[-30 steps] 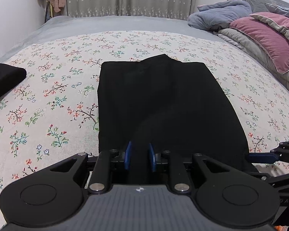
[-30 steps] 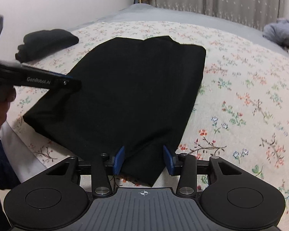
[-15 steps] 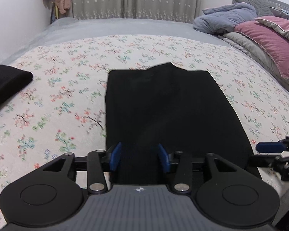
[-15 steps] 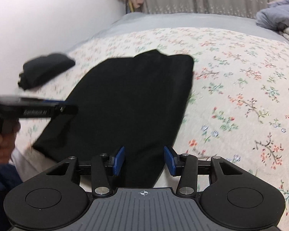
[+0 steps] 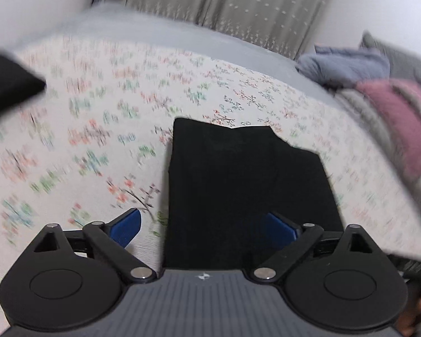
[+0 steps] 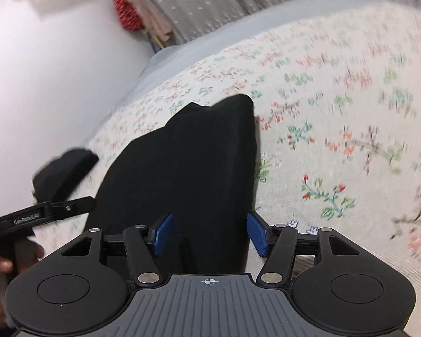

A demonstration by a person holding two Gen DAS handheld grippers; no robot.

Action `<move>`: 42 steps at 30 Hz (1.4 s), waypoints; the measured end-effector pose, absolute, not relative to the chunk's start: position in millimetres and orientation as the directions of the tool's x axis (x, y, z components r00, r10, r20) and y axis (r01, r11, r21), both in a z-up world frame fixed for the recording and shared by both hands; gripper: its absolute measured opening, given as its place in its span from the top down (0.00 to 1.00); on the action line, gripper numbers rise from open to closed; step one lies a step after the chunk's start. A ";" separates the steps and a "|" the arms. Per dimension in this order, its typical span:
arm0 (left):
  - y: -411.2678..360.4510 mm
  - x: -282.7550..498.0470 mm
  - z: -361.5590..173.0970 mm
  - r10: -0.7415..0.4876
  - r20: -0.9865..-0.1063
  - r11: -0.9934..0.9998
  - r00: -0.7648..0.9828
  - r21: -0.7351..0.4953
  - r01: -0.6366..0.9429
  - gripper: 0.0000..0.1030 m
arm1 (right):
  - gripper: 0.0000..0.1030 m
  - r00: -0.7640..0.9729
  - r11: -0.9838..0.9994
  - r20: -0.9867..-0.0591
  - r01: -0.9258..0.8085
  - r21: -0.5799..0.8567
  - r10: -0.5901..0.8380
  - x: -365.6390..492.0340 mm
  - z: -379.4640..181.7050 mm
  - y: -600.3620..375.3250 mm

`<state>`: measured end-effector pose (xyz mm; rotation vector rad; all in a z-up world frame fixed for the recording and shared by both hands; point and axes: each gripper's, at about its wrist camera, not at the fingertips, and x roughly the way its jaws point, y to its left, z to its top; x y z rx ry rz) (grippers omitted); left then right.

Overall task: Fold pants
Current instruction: 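Move both grippers to the folded pants edge and close on it, then lift the pants edge with both grippers and fold it over the stack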

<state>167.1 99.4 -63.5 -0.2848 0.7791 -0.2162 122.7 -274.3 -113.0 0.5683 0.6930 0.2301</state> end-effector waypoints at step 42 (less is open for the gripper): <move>87.1 214.4 -93.0 -0.417 -0.669 0.875 0.615 -0.480 0.071 0.33 | 0.77 0.805 0.788 -0.457 -0.020 0.616 0.378 144.8 -130.6 -268.0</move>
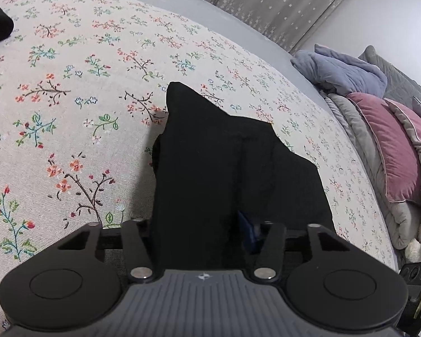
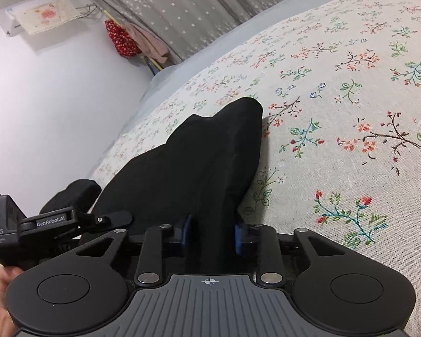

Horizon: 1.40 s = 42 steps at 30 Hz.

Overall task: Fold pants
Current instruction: 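Lift the pants edge with both grippers and fold it over the stack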

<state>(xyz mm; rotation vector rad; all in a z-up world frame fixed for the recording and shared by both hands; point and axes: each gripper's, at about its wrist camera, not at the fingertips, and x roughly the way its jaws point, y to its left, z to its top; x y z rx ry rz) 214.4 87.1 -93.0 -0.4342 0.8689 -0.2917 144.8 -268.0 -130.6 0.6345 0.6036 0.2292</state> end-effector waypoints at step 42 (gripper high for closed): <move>192.8 165.4 -23.9 -0.381 -0.489 0.841 0.785 -0.535 0.074 0.59 | 0.92 0.853 0.882 -0.336 -0.255 0.397 0.398 152.7 -23.7 -131.5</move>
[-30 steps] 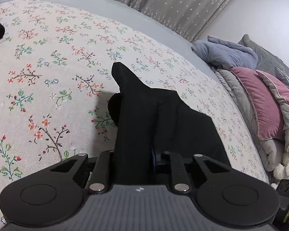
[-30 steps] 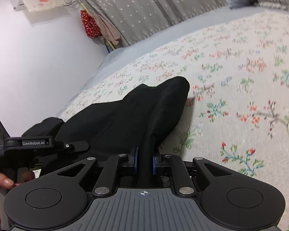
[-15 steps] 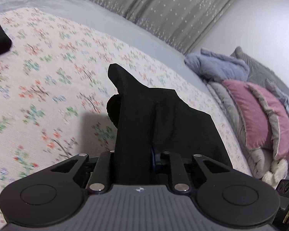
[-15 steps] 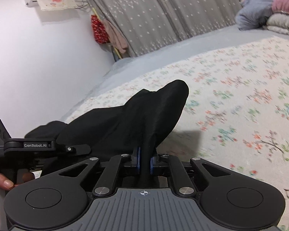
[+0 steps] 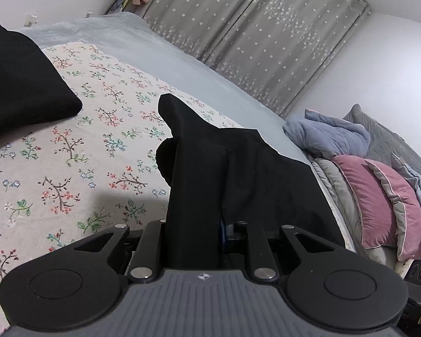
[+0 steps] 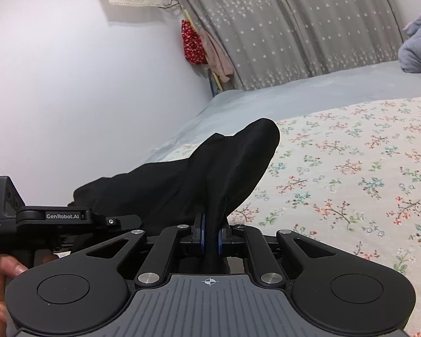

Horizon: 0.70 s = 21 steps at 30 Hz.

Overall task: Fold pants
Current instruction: 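Lift the pants edge with both grippers and fold it over the stack, then open both grippers and release the folded pants on the sheet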

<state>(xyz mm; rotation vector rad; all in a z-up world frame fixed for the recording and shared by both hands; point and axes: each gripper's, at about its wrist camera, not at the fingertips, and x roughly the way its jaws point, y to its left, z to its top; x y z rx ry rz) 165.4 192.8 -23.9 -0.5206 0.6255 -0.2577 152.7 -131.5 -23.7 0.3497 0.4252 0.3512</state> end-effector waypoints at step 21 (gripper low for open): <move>-13.4 319.0 -80.5 -0.429 -0.583 0.880 0.690 -0.442 0.173 0.52 | 0.91 0.832 0.941 -0.524 0.009 0.338 0.181 235.7 -63.9 -304.2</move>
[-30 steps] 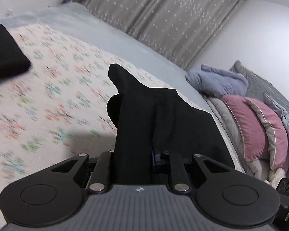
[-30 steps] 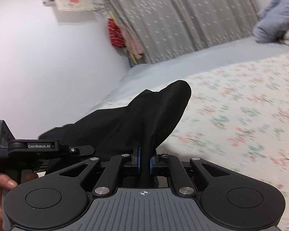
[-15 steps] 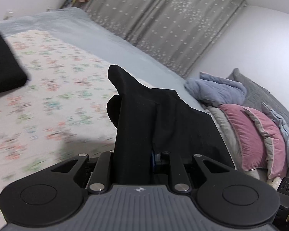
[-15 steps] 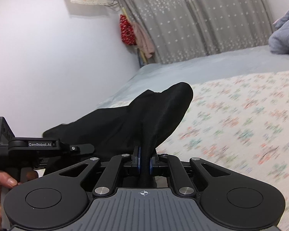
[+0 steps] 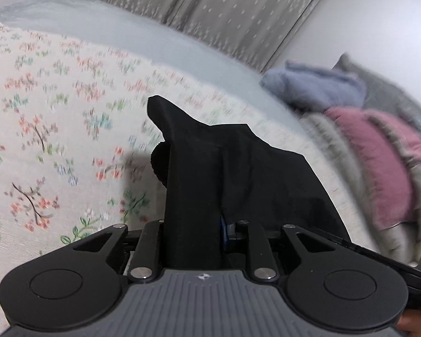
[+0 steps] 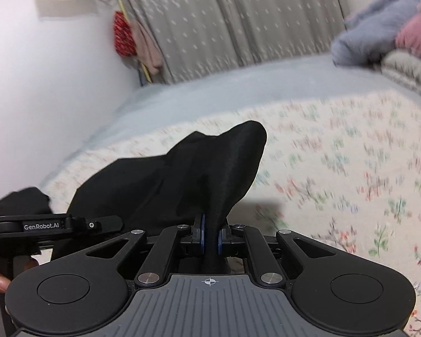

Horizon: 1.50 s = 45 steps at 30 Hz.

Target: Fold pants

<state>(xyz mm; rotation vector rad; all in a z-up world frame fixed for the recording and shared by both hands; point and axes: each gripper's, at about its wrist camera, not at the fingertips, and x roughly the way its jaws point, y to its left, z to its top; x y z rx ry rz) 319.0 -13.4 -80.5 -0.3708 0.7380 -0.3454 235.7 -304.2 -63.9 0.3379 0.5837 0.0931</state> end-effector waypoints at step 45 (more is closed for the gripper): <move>-50.6 77.8 -22.2 -0.011 -0.518 1.000 0.856 -0.014 0.005 0.00 | 0.00 0.881 0.976 -0.467 0.164 0.145 -0.078 -2.4 -6.0 -217.0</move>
